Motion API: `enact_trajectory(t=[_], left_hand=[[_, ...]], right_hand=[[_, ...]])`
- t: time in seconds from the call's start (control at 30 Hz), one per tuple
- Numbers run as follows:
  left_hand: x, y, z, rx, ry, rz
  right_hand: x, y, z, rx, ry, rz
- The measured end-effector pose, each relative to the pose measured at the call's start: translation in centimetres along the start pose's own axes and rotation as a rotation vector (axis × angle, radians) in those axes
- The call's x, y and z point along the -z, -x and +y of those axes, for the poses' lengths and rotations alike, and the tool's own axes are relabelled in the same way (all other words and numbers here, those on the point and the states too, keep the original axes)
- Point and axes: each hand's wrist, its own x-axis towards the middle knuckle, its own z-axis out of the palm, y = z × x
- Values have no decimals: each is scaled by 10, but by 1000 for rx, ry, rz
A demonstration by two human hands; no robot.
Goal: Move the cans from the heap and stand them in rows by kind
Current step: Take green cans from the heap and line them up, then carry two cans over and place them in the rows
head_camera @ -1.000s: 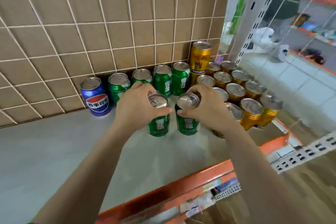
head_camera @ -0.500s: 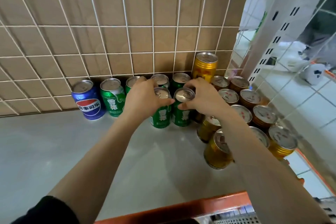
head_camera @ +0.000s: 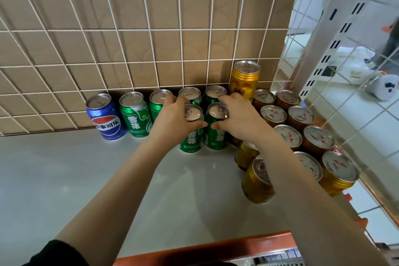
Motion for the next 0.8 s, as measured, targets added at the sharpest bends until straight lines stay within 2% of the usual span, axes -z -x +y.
enact_trajectory(t=[0.17, 0.33, 0.53, 0.67, 0.8], left_hand=[[-7, 8, -1, -70, 8, 79], [-2, 17, -7, -130, -9, 99], [14, 60, -39, -125, -30, 135], [38, 106, -86, -53, -150, 185], [81, 165, -154, 99, -265, 195]], right_hand=[[-1, 11, -7, 60, 97, -5], [-6, 33, -19, 61, 179, 82], [-36, 66, -67, 115, 208, 111], [-75, 80, -121, 133, 243, 3], [-113, 97, -186, 184, 235, -68]])
